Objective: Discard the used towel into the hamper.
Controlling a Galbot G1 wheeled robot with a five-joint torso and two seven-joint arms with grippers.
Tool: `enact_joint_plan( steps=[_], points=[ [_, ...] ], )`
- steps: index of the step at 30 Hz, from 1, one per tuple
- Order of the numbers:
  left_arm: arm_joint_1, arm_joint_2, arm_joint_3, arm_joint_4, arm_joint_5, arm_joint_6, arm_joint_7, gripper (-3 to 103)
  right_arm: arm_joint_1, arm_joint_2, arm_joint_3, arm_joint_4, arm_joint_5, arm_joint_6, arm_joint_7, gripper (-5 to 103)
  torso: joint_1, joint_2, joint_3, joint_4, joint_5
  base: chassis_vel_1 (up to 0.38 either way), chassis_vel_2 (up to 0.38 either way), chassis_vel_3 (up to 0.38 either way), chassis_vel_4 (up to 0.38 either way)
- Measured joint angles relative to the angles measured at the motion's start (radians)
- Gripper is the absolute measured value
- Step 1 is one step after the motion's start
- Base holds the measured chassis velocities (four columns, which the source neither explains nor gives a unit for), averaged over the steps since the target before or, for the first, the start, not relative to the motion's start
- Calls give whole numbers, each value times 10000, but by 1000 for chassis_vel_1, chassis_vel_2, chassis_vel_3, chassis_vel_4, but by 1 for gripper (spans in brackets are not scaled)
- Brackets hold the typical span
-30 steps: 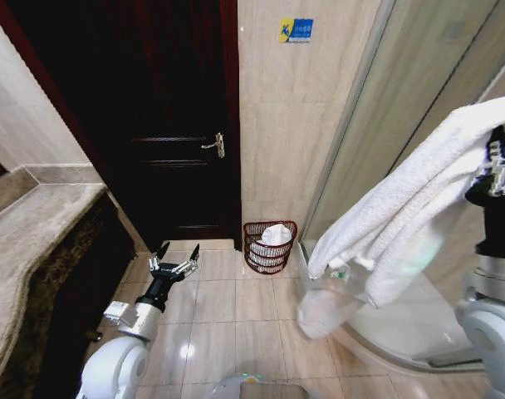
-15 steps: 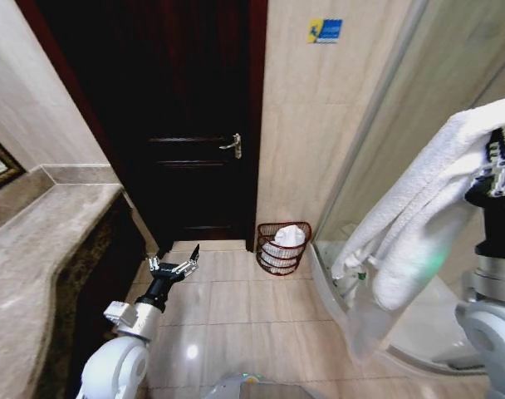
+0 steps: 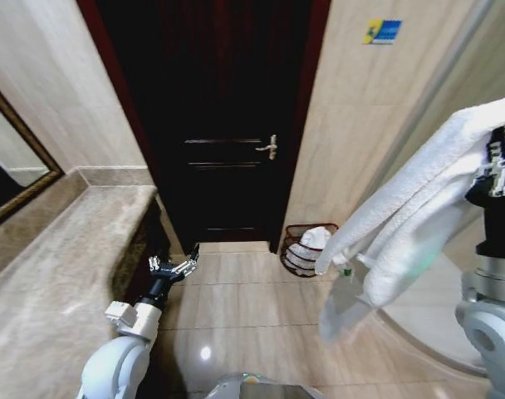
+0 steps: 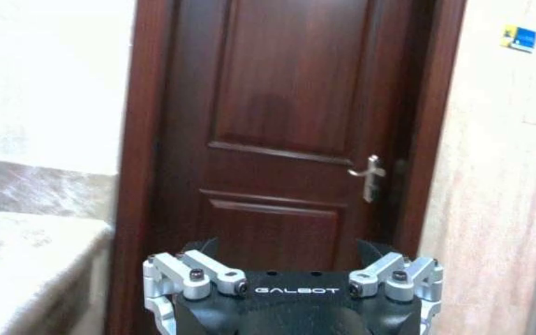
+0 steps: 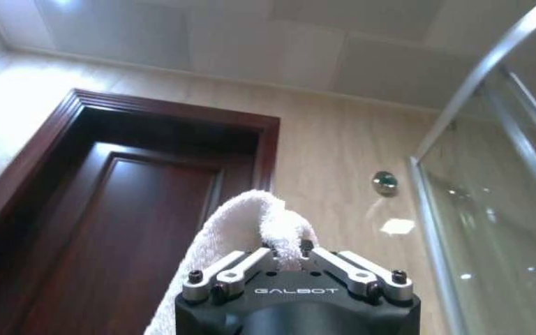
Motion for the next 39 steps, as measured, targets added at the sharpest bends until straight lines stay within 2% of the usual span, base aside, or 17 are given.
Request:
enact_joint_plan(
  steps=[1,3,4,6,10,17,23,39],
  points=[
    [2,0,-1,1,0,1,-1,99,-1,-1,0,-2,0,-1,0,3,5,-2,4,9,-3,317,282,-324,-310],
    [0,2,-1,1,0,0,-1,99,0,0,-1,1,0,-1,-1,3,7,-2,4,4,-29,251,259,-208,-222],
    [0,2,-1,1,0,0,-1,99,0,0,-1,1,0,-1,-1,3,7,-2,4,4,-29,221,236,-208,-192],
    [1,2,-2,0,0,0,-1,99,-1,0,-2,1,0,-1,-1,3,1,-1,1,1,-6,185,87,-137,-157],
    [1,-1,-2,1,0,0,-1,99,0,0,-2,1,0,-1,-3,3,5,-3,4,12,-11,100,55,-27,-67],
    [0,-4,3,0,0,0,2,99,0,0,0,-3,0,-1,-1,3,5,-2,4,-2,-3,-66,-45,71,32],
    [0,-1,2,0,0,0,2,99,0,0,-1,-4,0,0,0,3,4,-2,4,7,-13,5,-8,1,2],
    [0,-1,1,0,0,0,1,99,0,0,-1,-2,0,0,1,3,5,-2,4,5,-9,0,0,0,0]
  ],
)
